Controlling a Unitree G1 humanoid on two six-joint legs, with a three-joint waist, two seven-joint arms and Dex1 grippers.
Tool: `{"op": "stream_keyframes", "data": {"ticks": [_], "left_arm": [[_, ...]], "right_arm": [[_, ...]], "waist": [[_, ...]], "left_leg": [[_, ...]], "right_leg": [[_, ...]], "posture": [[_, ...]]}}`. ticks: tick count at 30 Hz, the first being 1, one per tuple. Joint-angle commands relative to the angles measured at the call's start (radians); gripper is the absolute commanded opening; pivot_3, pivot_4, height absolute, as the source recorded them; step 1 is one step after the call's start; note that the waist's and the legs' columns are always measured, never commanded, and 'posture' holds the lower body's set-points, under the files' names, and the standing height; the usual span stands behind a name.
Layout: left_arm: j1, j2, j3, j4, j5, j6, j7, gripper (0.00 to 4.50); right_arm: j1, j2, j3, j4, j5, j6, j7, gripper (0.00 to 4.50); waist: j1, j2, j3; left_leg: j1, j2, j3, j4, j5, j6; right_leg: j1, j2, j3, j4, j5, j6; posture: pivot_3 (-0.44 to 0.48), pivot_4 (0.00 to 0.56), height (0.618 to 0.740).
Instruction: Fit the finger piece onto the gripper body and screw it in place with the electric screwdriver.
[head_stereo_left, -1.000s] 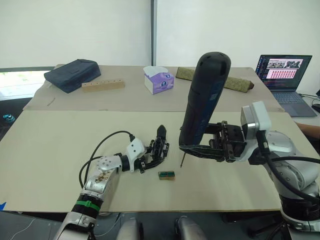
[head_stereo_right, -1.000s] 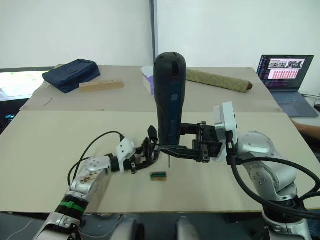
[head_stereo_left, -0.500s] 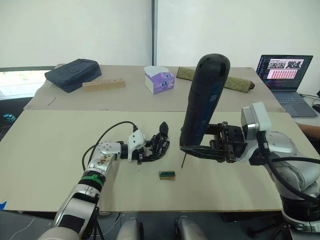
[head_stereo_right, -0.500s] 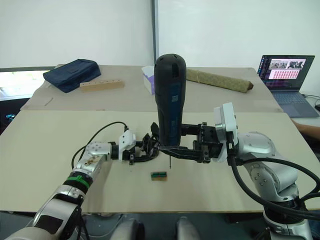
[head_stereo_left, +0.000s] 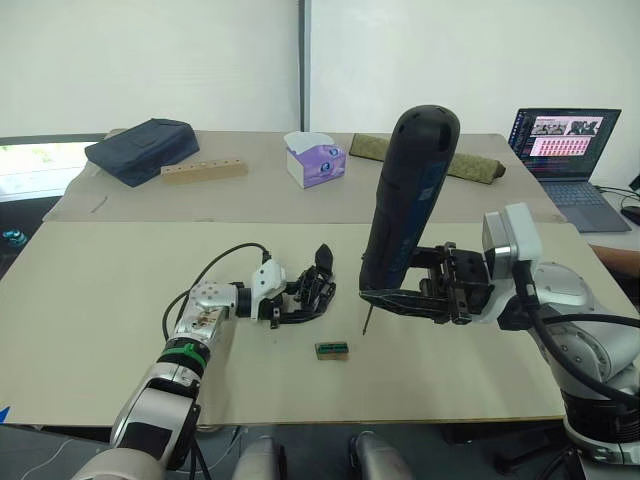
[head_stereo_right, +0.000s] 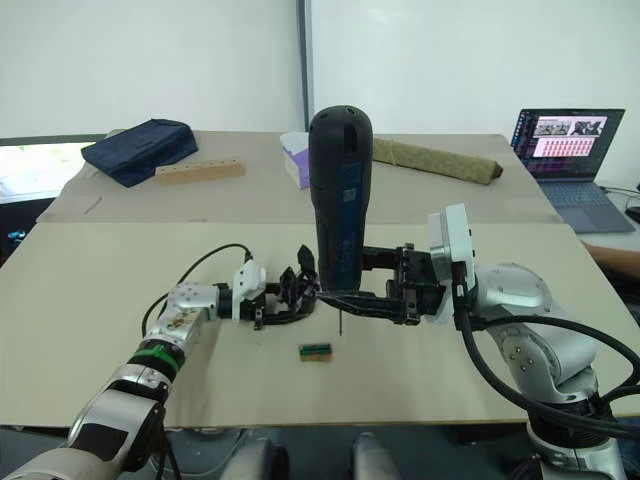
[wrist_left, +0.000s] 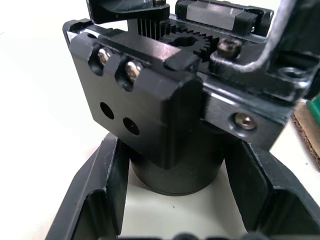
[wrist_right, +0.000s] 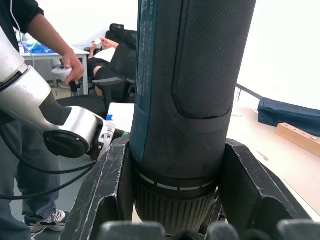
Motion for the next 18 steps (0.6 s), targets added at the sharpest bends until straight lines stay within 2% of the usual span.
{"op": "stream_keyframes", "data": {"ticks": [1,2,4,10,14,18], "left_arm": [[0.032,0.018,0.016,0.013,0.022,-0.026,0.034,4.19],[0.043,0.021,0.024,-0.002,0.022,-0.047,0.052,4.44],[0.065,0.025,0.036,-0.031,0.019,-0.065,0.082,4.44],[0.230,0.075,0.062,-0.304,-0.034,0.103,0.115,4.44],[0.320,0.064,0.062,-0.478,-0.066,0.199,0.167,4.44],[0.329,0.029,0.059,-0.523,-0.054,0.253,0.250,4.44]], "right_arm": [[-0.026,-0.005,-0.032,-0.015,0.030,-0.012,0.011,1.94],[-0.025,-0.004,-0.032,-0.012,0.030,-0.012,0.014,1.94],[-0.023,-0.005,-0.032,-0.007,0.028,-0.013,0.022,1.94],[-0.024,-0.005,-0.033,0.003,0.023,-0.016,0.033,1.94],[-0.025,0.000,-0.029,0.001,0.020,-0.017,0.031,1.94],[-0.029,0.002,-0.026,0.003,0.018,-0.018,0.030,1.94]], "waist": [[0.000,0.000,0.000],[0.000,0.000,0.000],[0.000,0.000,0.000],[-0.012,0.000,0.000],[-0.013,0.000,0.000],[-0.001,0.000,0.000]], "left_leg": [[0.000,0.000,0.000,0.000,0.000,0.000],[0.000,0.000,0.000,0.000,0.000,0.000],[0.000,0.000,0.000,0.000,0.000,0.000],[0.001,0.001,0.000,-0.001,0.000,0.000],[0.001,0.001,-0.001,-0.001,0.000,0.000],[0.001,0.000,0.000,-0.001,0.000,0.000]], "right_leg": [[0.000,0.000,0.000,0.000,0.000,0.000],[0.000,0.000,0.000,0.000,0.000,0.000],[0.000,0.000,0.000,0.000,0.000,0.000],[0.000,0.000,0.000,0.001,0.000,0.000],[0.000,-0.001,0.000,0.001,0.000,0.000],[0.000,-0.001,0.000,0.001,0.000,0.000]], "posture": [[0.000,0.150,0.740],[0.000,0.150,0.740],[0.000,0.150,0.740],[0.000,0.150,0.740],[0.000,0.150,0.740],[0.000,0.150,0.740]]}}
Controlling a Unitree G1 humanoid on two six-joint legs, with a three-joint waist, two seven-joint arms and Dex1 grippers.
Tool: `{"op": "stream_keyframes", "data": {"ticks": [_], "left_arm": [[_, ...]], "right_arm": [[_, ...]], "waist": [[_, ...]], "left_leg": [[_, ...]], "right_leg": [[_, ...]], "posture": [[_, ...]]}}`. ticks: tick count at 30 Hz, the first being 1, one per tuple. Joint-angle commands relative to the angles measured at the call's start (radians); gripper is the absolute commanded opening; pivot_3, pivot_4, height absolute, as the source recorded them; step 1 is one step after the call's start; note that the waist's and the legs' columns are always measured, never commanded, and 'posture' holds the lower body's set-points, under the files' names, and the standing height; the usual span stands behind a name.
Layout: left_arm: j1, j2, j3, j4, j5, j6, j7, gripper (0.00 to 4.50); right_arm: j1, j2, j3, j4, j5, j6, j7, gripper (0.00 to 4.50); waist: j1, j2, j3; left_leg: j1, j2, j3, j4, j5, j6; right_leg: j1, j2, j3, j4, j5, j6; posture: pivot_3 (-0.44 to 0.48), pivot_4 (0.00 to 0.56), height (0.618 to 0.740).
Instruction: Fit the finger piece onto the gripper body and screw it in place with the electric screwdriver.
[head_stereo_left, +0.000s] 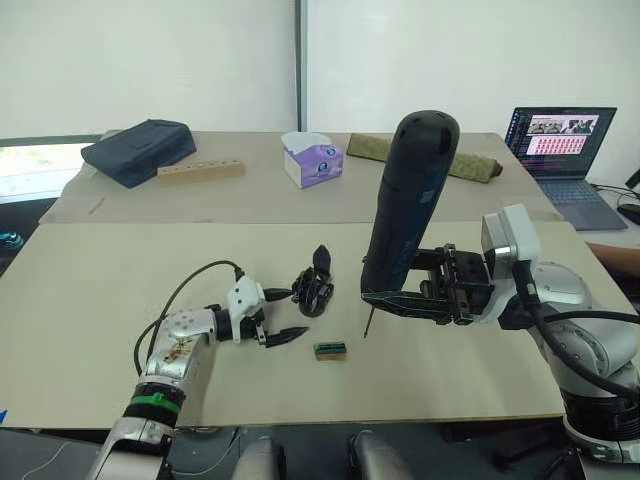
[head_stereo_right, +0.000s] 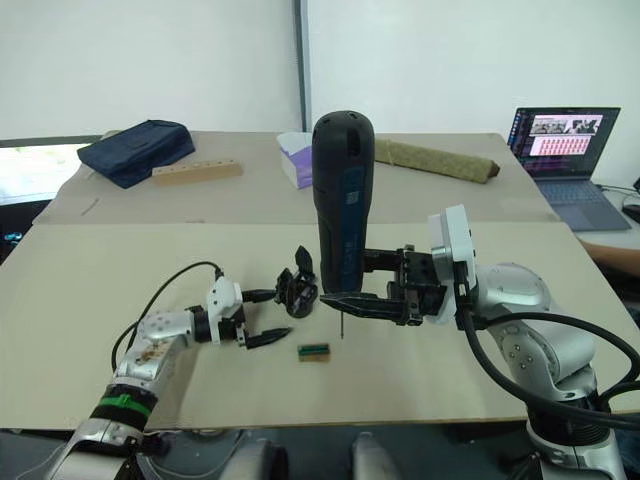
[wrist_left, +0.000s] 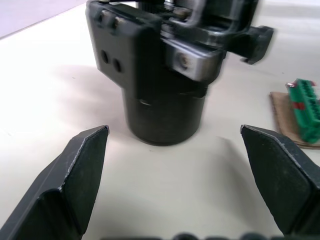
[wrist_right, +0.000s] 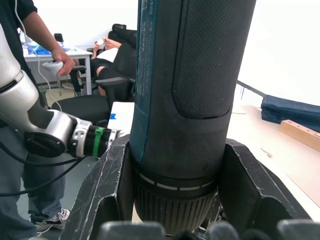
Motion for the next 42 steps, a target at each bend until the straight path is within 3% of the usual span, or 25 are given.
{"op": "stream_keyframes", "data": {"ticks": [1,19,40,41,42], "left_arm": [[0.007,-0.027,-0.016,-0.033,0.011,0.037,0.061,4.44],[-0.068,-0.126,-0.089,0.001,0.070,0.064,0.151,4.44],[-0.060,-0.068,-0.074,0.025,0.061,0.071,0.136,4.44],[-0.061,-0.067,-0.074,0.027,0.061,0.071,0.137,3.95],[-0.061,-0.067,-0.074,0.028,0.061,0.072,0.136,3.73]], "right_arm": [[-0.029,0.002,-0.027,-0.021,0.018,-0.018,0.000,1.94],[-0.035,0.007,-0.017,-0.012,0.011,-0.027,0.013,1.94],[-0.033,0.001,-0.024,-0.014,0.010,-0.024,0.011,1.94],[-0.036,0.000,-0.025,-0.012,0.010,-0.024,0.013,1.94],[-0.041,-0.002,-0.027,-0.009,0.013,-0.022,0.016,1.94]], "waist": [[0.009,0.000,0.000],[0.040,0.000,0.000],[0.018,0.000,0.000],[0.018,0.000,0.000],[0.018,0.000,0.000]], "left_leg": [[0.000,0.000,0.000,0.000,0.000,0.000],[-0.002,-0.002,0.001,0.001,0.000,0.000],[0.000,-0.001,0.000,0.001,0.000,0.000],[0.000,-0.001,0.000,0.001,0.000,0.000],[0.000,-0.001,0.000,0.001,0.000,0.000]], "right_leg": [[0.000,0.000,0.000,0.000,0.000,0.000],[0.000,-0.001,0.000,-0.002,0.000,0.001],[0.000,0.000,0.000,-0.001,0.000,0.000],[0.000,0.000,0.000,-0.001,0.000,0.000],[0.000,0.000,0.000,-0.001,0.000,0.000]], "posture": [[0.000,0.150,0.740],[0.000,0.150,0.740],[0.000,0.150,0.740],[0.000,0.150,0.740],[0.000,0.150,0.740]]}}
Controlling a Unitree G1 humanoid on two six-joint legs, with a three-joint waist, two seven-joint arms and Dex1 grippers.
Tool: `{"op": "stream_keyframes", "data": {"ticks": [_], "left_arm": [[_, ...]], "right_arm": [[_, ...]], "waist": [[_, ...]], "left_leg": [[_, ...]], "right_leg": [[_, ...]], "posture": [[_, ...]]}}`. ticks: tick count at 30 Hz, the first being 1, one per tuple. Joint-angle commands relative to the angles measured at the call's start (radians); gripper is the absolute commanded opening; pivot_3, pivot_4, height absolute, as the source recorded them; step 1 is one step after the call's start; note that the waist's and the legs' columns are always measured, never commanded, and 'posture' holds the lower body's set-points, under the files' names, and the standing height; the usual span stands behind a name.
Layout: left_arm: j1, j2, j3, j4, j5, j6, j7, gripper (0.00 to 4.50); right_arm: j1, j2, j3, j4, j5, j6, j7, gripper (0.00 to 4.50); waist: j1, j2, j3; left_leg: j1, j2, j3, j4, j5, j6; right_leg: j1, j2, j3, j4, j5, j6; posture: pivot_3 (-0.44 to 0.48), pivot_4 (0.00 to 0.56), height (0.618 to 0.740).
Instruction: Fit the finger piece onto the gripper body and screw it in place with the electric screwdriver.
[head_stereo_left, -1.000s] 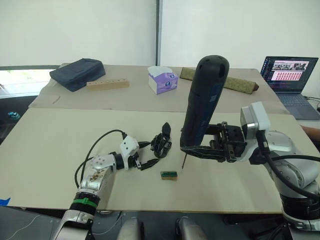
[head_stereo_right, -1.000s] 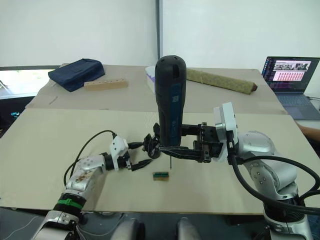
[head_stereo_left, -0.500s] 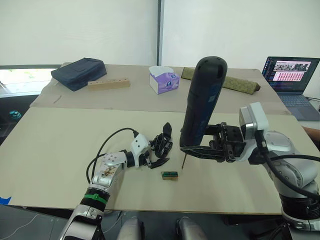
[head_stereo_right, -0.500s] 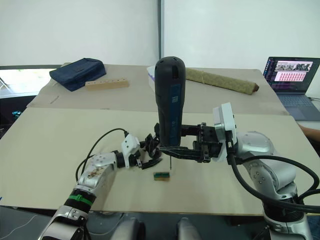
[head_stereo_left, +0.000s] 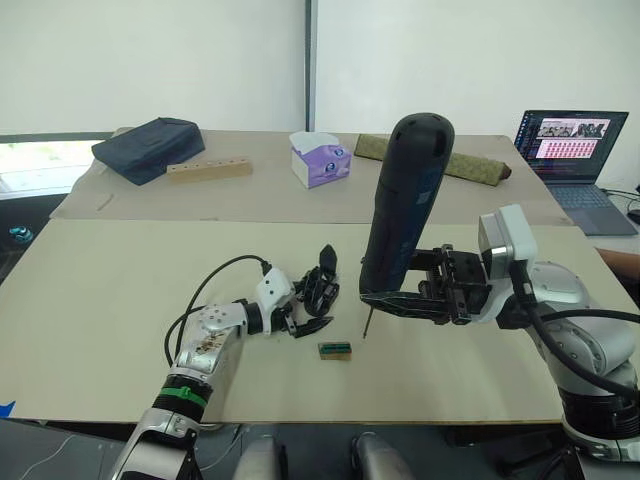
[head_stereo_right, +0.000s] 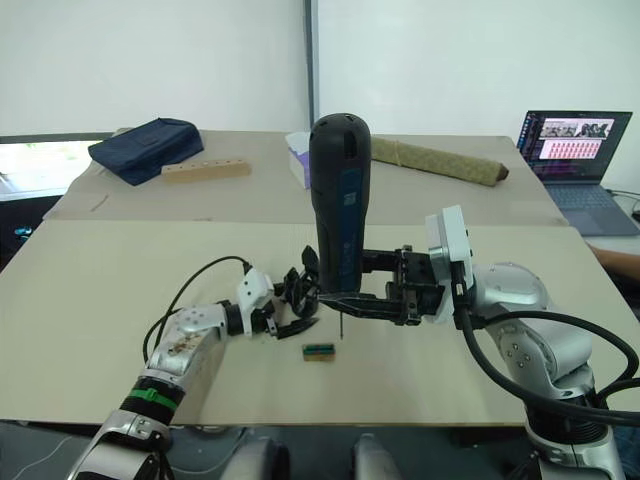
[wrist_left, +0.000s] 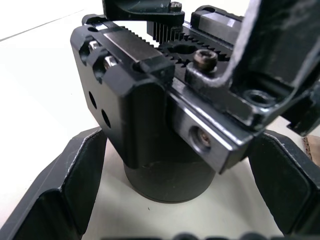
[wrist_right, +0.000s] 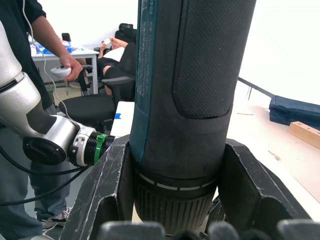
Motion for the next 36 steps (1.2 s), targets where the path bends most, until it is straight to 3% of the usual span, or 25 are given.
{"op": "stream_keyframes", "data": {"ticks": [1,3,18,24,36], "left_arm": [[0.003,0.012,0.004,0.025,0.005,0.007,0.002,3.23],[0.001,0.013,0.004,0.028,0.005,0.006,0.002,2.32],[-0.035,0.018,-0.013,0.048,0.007,-0.008,-0.050,2.30],[-0.027,0.035,-0.009,0.042,0.004,-0.003,-0.059,2.30],[-0.015,0.032,-0.009,0.043,0.006,-0.009,-0.051,2.30]], "right_arm": [[-0.041,-0.006,-0.039,-0.015,0.032,-0.017,0.015,1.94],[-0.051,-0.008,-0.045,-0.010,0.047,-0.009,0.021,1.94],[-0.343,0.009,-0.025,0.094,0.170,0.191,-0.056,1.94],[-0.462,0.114,0.037,0.129,0.126,0.219,-0.131,1.94],[-0.536,0.242,0.101,0.209,0.001,0.177,-0.182,1.94]], "waist": [[0.000,0.000,0.000],[-0.001,0.000,0.000],[-0.001,0.000,0.000],[-0.006,0.000,0.000],[-0.006,0.000,0.000]], "left_leg": [[0.000,0.000,0.000,0.000,0.000,0.000],[0.000,0.000,0.000,0.000,0.000,0.000],[-0.001,0.000,0.000,0.000,0.000,0.000],[-0.001,0.001,0.000,0.000,0.000,0.000],[-0.001,0.001,0.000,0.000,0.000,0.000]], "right_leg": [[0.000,0.000,0.000,0.000,0.000,0.000],[0.000,0.000,0.000,0.000,0.000,0.000],[-0.001,0.000,0.000,0.000,0.000,0.000],[-0.001,0.000,0.000,0.000,0.000,-0.001],[-0.002,0.000,0.000,0.000,0.000,-0.001]], "posture": [[0.000,0.150,0.740],[0.000,0.150,0.740],[0.000,0.150,0.740],[0.000,0.150,0.740],[0.000,0.150,0.740]]}}
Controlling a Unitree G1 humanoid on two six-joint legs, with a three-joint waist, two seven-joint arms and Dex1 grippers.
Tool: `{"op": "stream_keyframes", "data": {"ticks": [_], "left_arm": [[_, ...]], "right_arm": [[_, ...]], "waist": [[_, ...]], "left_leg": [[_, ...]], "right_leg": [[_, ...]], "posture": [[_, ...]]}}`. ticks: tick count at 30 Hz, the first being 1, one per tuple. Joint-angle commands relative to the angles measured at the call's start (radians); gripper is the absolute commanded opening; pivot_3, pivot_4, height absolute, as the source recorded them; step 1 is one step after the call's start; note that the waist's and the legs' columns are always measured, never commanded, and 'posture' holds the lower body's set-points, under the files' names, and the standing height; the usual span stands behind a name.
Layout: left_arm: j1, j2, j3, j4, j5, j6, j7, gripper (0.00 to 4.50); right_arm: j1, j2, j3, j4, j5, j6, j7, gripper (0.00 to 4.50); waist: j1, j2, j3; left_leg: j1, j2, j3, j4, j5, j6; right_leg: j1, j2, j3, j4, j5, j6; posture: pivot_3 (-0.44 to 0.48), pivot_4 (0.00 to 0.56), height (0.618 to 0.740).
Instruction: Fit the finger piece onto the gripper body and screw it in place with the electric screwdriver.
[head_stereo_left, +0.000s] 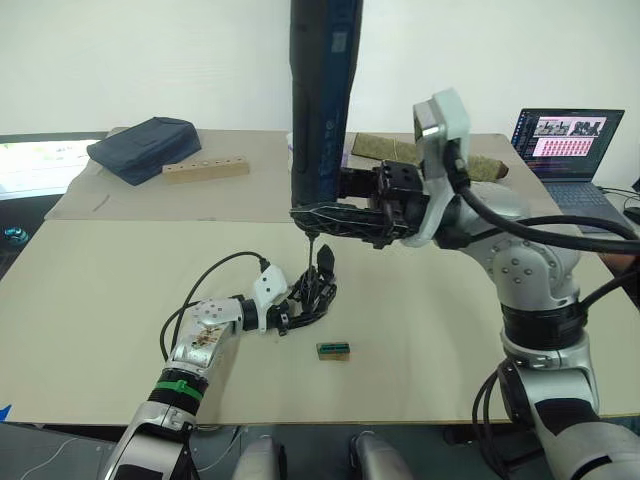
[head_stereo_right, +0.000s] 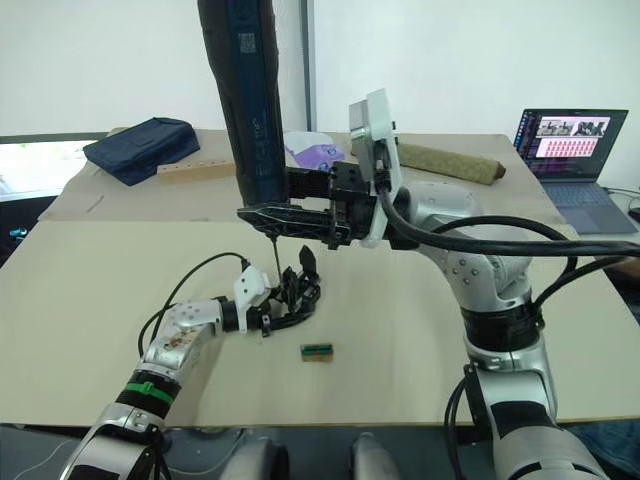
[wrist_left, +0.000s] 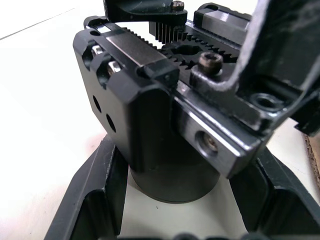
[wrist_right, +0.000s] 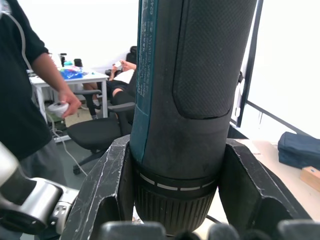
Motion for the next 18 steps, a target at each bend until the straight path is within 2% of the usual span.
{"op": "stream_keyframes", "data": {"ticks": [1,18], "left_arm": [[0.017,0.006,-0.008,0.007,0.009,0.009,0.000,2.30],[0.030,0.018,-0.012,0.018,0.009,-0.004,-0.014,2.30]], "right_arm": [[-0.047,0.031,-0.017,-0.005,-0.016,-0.045,-0.002,1.94],[-0.044,0.113,0.047,0.083,-0.201,-0.153,0.047,1.94]], "waist": [[-0.001,0.000,0.000],[-0.002,0.000,0.000]], "left_leg": [[0.000,0.000,0.000,0.000,0.000,0.000],[0.000,0.000,0.000,0.000,0.000,0.000]], "right_leg": [[0.000,0.000,0.000,0.000,0.000,0.000],[0.000,0.000,0.000,0.000,0.000,0.000]], "posture": [[0.000,0.150,0.740],[0.000,0.150,0.740]]}}
